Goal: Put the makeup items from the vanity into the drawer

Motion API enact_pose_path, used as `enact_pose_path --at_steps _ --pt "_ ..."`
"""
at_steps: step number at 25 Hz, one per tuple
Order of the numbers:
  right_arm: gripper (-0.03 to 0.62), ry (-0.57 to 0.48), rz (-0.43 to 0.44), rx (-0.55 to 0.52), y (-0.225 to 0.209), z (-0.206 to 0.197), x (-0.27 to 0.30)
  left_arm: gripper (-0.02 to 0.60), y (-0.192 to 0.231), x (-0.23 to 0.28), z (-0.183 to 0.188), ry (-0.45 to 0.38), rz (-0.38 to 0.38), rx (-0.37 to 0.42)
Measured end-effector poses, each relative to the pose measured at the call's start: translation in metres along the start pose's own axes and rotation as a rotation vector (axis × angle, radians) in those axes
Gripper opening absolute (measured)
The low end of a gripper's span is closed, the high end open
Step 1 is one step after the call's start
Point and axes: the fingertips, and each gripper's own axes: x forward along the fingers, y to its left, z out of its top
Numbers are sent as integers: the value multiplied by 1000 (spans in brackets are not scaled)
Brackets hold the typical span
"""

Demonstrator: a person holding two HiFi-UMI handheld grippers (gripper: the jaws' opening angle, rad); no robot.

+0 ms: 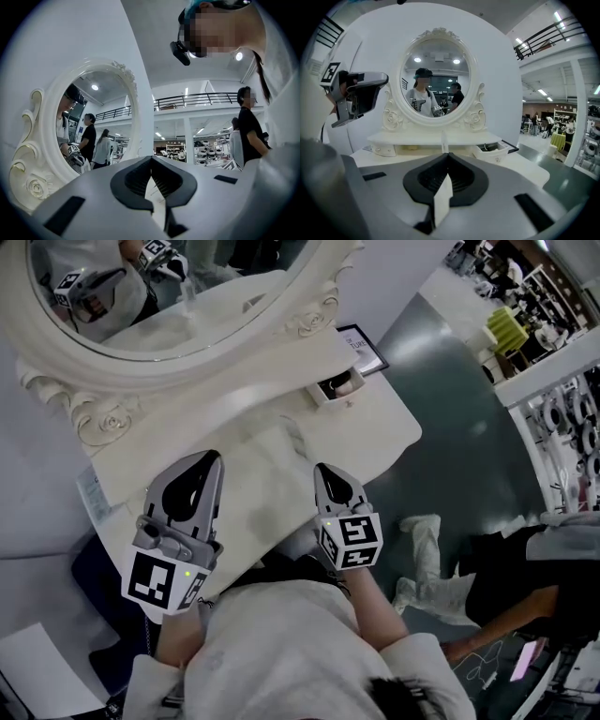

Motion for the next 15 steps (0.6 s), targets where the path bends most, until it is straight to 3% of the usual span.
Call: enact_pose_path --at_steps 7,15 --pt "18 -41 -62 -41 -28 7 -4 15 -5 9 -4 -8 -22 9" --pt "18 -54 -91 -155 -79 24 0 15 -7 28 4 -10 42 30"
